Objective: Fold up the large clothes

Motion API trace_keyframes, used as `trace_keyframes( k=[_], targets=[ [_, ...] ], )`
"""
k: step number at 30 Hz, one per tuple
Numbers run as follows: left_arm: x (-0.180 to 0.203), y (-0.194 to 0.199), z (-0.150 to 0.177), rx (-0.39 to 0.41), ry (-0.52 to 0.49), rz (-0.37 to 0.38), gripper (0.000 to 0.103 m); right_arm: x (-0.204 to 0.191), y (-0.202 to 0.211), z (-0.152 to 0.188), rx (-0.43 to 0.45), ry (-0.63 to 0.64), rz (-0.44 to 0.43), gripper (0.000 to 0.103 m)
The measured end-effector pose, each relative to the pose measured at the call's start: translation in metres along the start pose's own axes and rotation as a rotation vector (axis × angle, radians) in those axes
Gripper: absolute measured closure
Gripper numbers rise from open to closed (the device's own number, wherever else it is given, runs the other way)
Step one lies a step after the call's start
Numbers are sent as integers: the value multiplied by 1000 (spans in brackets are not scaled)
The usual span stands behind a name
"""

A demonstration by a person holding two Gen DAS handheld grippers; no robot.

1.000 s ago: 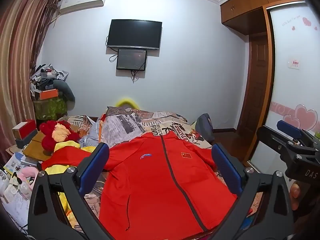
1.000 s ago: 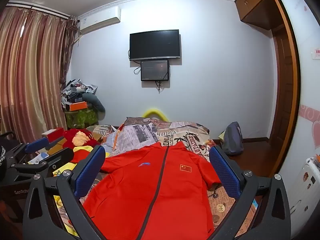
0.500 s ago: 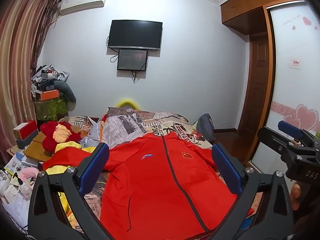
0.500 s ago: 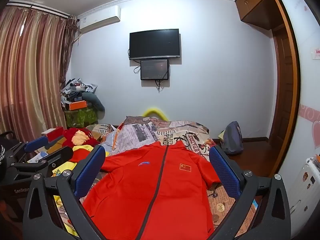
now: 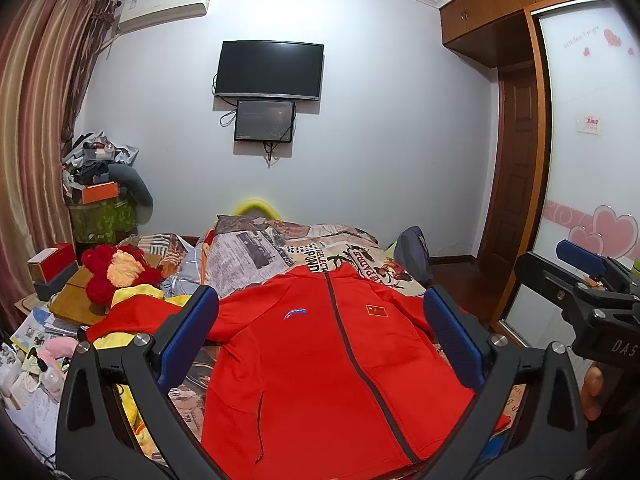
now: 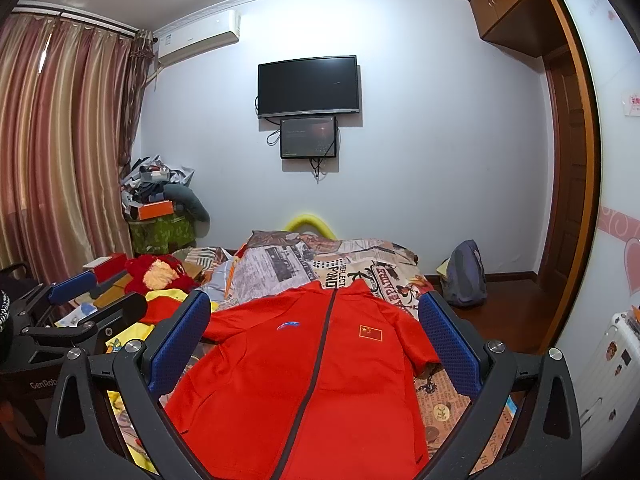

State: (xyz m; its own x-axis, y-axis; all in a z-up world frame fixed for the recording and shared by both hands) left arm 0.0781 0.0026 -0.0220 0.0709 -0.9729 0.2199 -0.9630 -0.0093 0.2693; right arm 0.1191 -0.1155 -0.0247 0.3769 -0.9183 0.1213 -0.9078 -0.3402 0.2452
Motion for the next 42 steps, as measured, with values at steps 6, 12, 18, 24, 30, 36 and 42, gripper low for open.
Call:
trace_keyframes(
  k=[6, 12, 18, 24, 30, 36, 42],
  targets=[
    [2, 1, -2, 1, 1, -1, 0, 0, 0, 0, -2, -1, -1, 0],
    [1, 0, -5, 0, 3, -3, 0, 0, -1, 0, -4, -2, -2, 0],
    [-1, 1, 0, 1, 2, -5, 0, 2, 0, 1, -4, -2, -2, 0],
    [-2, 0, 1, 1, 4, -7, 0, 2, 0, 2, -5, -3, -2, 0],
    [-3, 0, 2, 1, 1, -10, 0, 1, 0, 1, -6, -3, -1, 0],
    [-4, 0, 4, -1, 0, -17, 0, 3, -4, 5, -15, -11, -4, 0],
    [-6, -3, 2, -7, 1, -27, 0, 0, -8, 8, -32, -6, -3, 0]
  ],
)
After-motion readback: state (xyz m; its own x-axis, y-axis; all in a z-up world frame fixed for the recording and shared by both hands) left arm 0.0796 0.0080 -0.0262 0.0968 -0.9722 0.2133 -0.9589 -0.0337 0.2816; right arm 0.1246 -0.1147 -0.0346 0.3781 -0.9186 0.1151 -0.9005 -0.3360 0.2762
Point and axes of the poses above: each gripper's, at about its wrist camera, not at the fingertips, and y roughly against the way its jaws point, x to its right, z to its underside, the point moved 8 cm from there along -y, roughly the way its jaws point, and after that the axes turned 8 degrees about y, right-handed, at the moved point
